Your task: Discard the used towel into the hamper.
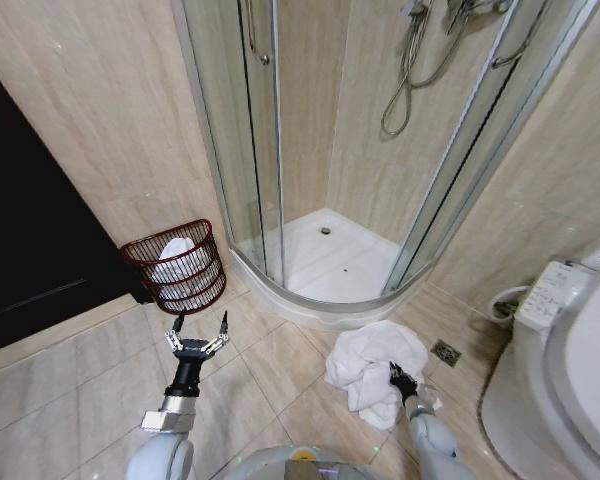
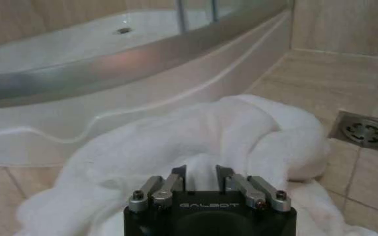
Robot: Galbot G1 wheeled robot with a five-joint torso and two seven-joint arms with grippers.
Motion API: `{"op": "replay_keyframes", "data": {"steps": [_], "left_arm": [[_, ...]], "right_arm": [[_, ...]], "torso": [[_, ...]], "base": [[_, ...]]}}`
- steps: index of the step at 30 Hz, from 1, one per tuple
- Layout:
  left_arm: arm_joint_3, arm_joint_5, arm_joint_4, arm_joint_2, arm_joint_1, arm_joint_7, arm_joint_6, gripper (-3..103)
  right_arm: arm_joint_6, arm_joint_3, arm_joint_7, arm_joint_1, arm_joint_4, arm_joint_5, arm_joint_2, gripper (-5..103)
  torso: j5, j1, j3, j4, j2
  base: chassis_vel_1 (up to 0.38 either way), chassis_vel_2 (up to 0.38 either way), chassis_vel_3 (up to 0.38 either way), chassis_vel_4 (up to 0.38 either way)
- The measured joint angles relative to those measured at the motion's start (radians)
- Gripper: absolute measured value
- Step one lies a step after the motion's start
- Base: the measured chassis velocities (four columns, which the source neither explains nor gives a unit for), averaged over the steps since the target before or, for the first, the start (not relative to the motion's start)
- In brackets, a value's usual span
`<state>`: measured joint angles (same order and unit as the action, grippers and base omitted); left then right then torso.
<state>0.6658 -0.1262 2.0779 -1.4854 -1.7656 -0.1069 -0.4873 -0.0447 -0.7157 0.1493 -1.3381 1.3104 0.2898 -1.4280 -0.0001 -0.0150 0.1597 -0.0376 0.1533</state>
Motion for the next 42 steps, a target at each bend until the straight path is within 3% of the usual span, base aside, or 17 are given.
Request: {"op": "replay_keyframes", "data": {"steps": [2, 3, 5, 8, 12, 18, 29, 42], "left_arm": [[-0.002, 0.002, -0.001, -0.001, -0.002, -0.001, -0.001, 100], [-0.003, 0.003, -0.002, -0.001, -0.002, -0.002, -0.003, 100], [-0.004, 0.004, -0.002, -0.001, -0.002, -0.003, -0.004, 100], [-0.004, 0.005, -0.001, -0.002, -0.003, -0.006, -0.004, 100], [-0.005, 0.005, -0.001, -0.004, -0.003, -0.008, -0.004, 100], [-0.005, 0.005, -0.001, -0.002, -0.002, -0.010, -0.005, 100], [-0.003, 0.006, -0.003, 0.002, -0.004, -0.010, -0.010, 100], [0.003, -0.006, -0.002, 0.009, -0.002, -0.010, -0.011, 100]], "right_arm": [[-0.006, 0.007, -0.001, -0.014, 0.025, -0.001, -0.006, 33], [-0.012, 0.013, -0.002, -0.026, 0.050, -0.003, -0.012, 44], [-0.019, 0.017, -0.003, -0.033, 0.066, -0.007, -0.015, 44], [-0.038, 0.019, -0.020, -0.034, 0.085, -0.017, -0.018, 60], [-0.051, 0.017, -0.067, -0.024, 0.082, -0.019, -0.016, 71], [-0.069, 0.013, -0.089, -0.016, 0.074, -0.011, -0.011, 96], [-0.138, 0.001, -0.068, 0.059, 0.004, 0.004, -0.009, 100], [-0.137, 0.002, 0.003, 0.132, -0.096, -0.020, -0.006, 100]], "torso": [[0.0002, 0.000, 0.000, 0.0001, 0.000], [0.0002, 0.000, 0.000, 0.0001, 0.000], [0.0000, 0.000, 0.000, 0.0000, 0.000], [0.0000, 0.000, 0.000, 0.0000, 0.000], [0.0002, 0.000, 0.000, -0.0001, 0.000], [0.0001, 0.000, 0.000, 0.0001, 0.000], [0.0002, 0.000, 0.000, -0.0001, 0.000], [0.0001, 0.000, 0.000, 0.0000, 0.000]], "base": [[0.000, 0.000, 0.000, 0.000], [0.000, 0.000, 0.000, 0.000], [0.000, 0.000, 0.000, 0.000], [0.000, 0.000, 0.000, 0.000], [0.000, 0.000, 0.000, 0.000], [0.000, 0.000, 0.000, 0.000], [0.000, 0.000, 0.000, 0.000], [0.000, 0.000, 0.000, 0.000]]}}
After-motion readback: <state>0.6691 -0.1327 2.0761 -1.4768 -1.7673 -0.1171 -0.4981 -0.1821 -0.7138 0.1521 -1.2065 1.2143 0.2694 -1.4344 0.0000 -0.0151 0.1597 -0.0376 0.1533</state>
